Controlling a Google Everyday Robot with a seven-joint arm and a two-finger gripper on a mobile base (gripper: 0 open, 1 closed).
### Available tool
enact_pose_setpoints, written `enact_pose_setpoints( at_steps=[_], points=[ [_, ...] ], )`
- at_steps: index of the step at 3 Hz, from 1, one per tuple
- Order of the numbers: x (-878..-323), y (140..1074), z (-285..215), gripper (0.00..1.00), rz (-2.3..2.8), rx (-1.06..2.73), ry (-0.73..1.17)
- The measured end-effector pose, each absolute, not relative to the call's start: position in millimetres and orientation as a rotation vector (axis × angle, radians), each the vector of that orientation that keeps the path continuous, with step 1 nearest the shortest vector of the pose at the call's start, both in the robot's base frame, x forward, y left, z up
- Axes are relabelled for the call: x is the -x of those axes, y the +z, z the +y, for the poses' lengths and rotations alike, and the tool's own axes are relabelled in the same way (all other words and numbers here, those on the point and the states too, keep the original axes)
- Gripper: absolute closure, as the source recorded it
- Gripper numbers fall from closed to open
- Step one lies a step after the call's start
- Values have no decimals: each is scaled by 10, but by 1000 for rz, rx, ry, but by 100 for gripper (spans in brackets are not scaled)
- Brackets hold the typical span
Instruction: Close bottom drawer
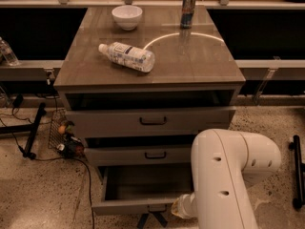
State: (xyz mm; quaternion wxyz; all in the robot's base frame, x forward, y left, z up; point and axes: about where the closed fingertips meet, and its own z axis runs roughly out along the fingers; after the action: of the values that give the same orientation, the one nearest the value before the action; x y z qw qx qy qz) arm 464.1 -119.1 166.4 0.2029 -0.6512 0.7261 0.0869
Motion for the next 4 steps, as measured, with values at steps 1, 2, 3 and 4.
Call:
enact_pose_setpoints(
  at_steps=[1, 2, 3, 4],
  points=[
    [-5028, 1840, -974, 100, 1930, 1776, 214],
    [-5494, 2032, -820, 100, 1832, 1729, 155],
    [-5683, 2087, -820, 100, 1800, 1708, 113],
    [-5685, 2072, -822, 100, 1796, 1713, 107]
  ],
)
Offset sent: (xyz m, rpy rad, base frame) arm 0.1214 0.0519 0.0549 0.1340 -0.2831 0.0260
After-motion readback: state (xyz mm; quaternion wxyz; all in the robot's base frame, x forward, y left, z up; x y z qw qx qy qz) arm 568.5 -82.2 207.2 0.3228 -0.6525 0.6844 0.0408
